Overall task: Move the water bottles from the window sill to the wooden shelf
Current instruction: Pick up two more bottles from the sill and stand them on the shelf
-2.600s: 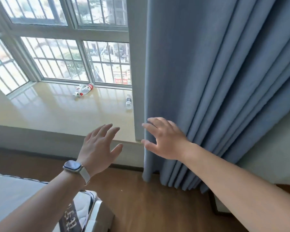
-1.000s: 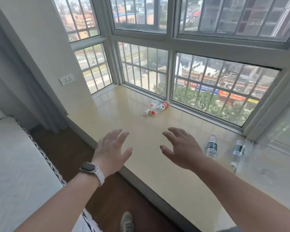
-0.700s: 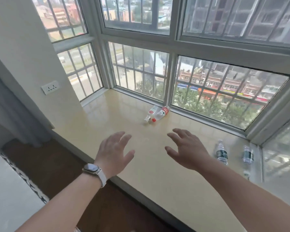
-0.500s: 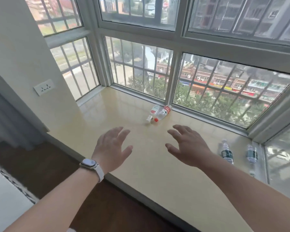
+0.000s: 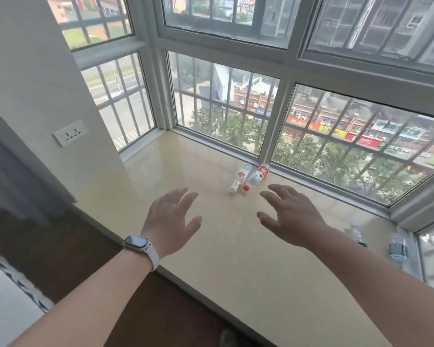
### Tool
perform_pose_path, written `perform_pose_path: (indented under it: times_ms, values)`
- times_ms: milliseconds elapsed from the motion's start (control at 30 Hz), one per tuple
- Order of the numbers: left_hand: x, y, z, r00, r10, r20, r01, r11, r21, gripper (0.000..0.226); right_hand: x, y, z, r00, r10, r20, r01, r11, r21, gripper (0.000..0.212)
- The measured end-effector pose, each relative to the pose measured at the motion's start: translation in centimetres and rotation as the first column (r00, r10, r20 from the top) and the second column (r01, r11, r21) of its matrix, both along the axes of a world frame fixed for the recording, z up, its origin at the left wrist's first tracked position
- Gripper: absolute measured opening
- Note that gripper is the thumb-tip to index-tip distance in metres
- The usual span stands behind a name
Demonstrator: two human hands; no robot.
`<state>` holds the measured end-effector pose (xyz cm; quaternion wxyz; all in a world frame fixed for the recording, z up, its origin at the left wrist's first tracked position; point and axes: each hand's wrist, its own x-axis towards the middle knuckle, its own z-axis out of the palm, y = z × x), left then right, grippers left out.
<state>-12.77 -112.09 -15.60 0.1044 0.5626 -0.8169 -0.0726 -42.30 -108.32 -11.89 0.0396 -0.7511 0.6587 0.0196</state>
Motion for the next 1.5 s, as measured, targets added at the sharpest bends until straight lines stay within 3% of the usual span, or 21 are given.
perform_pose_path:
  times_ms: [267, 533, 900, 1167, 1500]
  values:
    - [-1.5, -5.8, 0.5, 1.0, -0.006, 0.011, 0.006, 0.999, 0.038, 0.075, -1.9, -6.0, -1.3, 0.999, 0.009, 0.035, -0.009, 1.0, 0.004, 0.082]
    - [-7.2, -12.7, 0.6, 0.988, -0.152, 0.034, 0.151, 0.988, 0.031, 0.071, -6.9, -10.6, -2.4, 0.997, 0.033, 0.069, -0.032, 0.999, -0.018, 0.071]
    - [-10.2, -25.5, -3.6, 0.923, -0.372, 0.101, 0.363, 0.927, 0.099, 0.064, -8.4, -17.9, -5.3, 0.987, -0.099, 0.127, 0.11, 0.99, -0.084, 0.053]
    - [-11.0, -35.8, -7.9, 0.86, -0.505, 0.066, 0.49, 0.856, 0.168, 0.073, -6.1, -24.5, -10.4, 0.956, -0.269, 0.12, 0.259, 0.961, 0.096, 0.063]
    - [-16.2, -46.2, -17.9, 0.803, -0.592, 0.072, 0.548, 0.779, 0.304, 0.07, -9.5, -33.1, -20.1, 0.942, -0.313, 0.12, 0.286, 0.938, 0.197, 0.06]
